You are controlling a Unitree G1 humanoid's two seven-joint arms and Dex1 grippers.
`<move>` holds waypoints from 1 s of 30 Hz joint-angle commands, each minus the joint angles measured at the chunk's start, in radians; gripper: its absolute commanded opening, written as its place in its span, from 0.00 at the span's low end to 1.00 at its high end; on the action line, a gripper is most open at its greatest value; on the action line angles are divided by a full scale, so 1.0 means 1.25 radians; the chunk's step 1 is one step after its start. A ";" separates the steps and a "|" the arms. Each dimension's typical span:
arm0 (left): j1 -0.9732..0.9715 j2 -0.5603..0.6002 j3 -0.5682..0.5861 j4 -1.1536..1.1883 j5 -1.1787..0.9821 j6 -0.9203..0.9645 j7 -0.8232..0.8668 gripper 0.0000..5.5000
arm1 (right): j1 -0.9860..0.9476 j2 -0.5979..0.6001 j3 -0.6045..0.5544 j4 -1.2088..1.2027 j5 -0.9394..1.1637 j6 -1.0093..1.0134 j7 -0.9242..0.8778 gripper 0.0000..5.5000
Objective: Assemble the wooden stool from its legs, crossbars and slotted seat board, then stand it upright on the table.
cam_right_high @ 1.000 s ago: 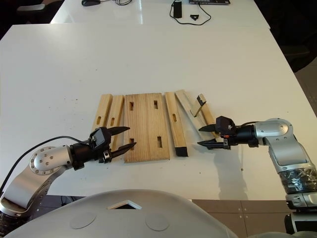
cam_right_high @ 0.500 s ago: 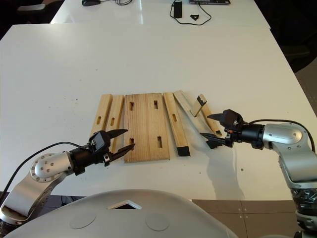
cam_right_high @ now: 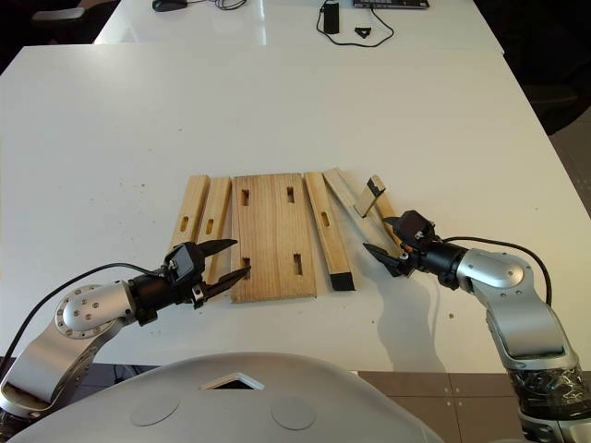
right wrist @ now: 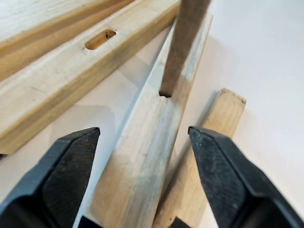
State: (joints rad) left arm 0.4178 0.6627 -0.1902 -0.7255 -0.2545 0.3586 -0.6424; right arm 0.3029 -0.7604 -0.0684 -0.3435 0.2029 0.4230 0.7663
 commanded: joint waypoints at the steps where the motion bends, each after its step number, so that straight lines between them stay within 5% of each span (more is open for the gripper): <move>1: 0.003 0.010 0.003 -0.008 0.007 0.005 -0.004 0.49 | 0.008 0.016 -0.004 0.028 -0.004 -0.015 -0.011 0.62; 10: 0.001 0.020 0.011 -0.003 0.005 0.004 -0.013 0.49 | 0.027 0.044 -0.007 0.040 0.012 0.000 -0.016 0.62; 20: -0.006 0.027 0.025 0.009 0.002 -0.003 -0.030 0.49 | 0.018 0.064 0.010 0.071 0.013 0.028 -0.041 0.37; 30: -0.076 -0.020 0.096 0.015 -0.067 0.030 0.001 0.49 | -0.087 0.170 -0.088 0.018 0.164 0.061 -0.095 0.37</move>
State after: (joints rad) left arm 0.3803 0.6762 -0.1151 -0.7091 -0.2867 0.3581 -0.6751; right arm 0.2547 -0.5695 -0.1322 -0.2858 0.3475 0.4842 0.6549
